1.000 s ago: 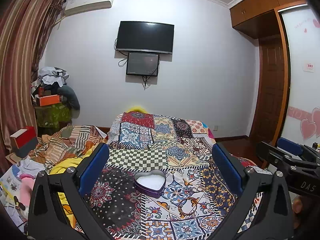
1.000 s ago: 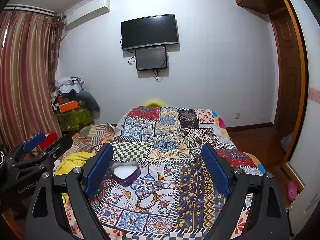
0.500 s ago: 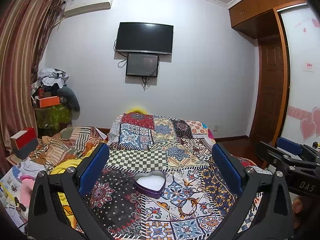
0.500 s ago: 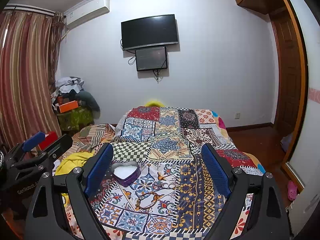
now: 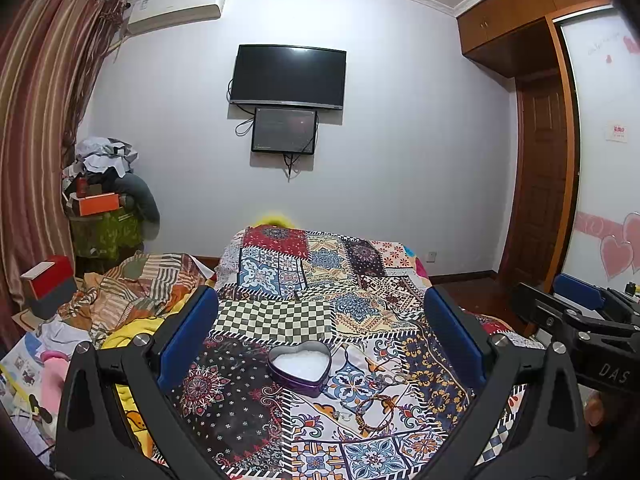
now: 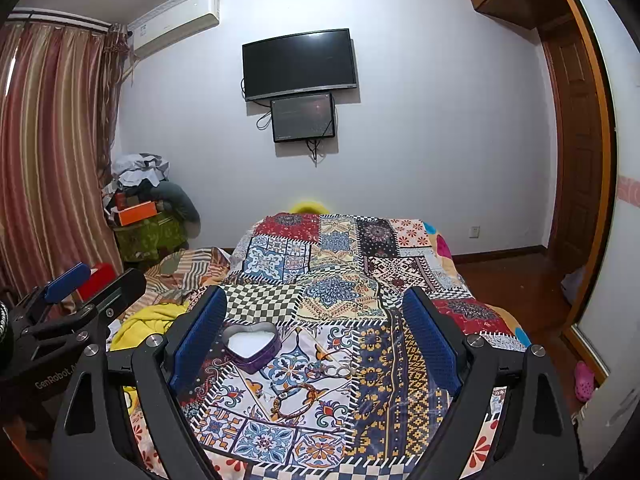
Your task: Organize jewelry
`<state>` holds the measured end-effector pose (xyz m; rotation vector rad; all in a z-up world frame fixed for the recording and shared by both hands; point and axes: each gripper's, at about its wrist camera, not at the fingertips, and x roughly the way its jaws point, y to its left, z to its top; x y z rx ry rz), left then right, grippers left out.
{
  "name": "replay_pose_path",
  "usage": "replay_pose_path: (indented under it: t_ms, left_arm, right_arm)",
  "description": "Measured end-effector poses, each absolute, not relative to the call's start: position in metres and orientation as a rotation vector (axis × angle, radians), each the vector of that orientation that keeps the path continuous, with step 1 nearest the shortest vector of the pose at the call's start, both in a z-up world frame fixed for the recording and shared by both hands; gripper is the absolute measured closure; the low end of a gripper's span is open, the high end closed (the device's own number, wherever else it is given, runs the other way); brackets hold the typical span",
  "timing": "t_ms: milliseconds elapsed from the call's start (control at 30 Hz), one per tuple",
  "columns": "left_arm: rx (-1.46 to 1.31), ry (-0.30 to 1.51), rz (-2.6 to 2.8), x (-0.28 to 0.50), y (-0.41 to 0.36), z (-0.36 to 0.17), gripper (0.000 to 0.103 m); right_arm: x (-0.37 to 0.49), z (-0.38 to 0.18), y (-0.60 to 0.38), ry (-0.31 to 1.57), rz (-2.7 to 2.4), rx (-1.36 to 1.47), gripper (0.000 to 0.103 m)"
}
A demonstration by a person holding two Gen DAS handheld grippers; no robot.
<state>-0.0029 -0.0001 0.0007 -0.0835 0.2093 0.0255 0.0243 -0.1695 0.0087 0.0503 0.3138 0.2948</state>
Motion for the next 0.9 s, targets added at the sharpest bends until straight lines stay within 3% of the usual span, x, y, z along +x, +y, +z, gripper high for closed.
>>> replay_pose_path:
  t_ms: [900]
  left_arm:
    - [-0.085, 0.247, 0.013, 0.008, 0.003, -0.003, 0.0]
  right_arm:
    - [0.036, -0.003, -0.17, 0.348, 0.29, 0.038, 0.015]
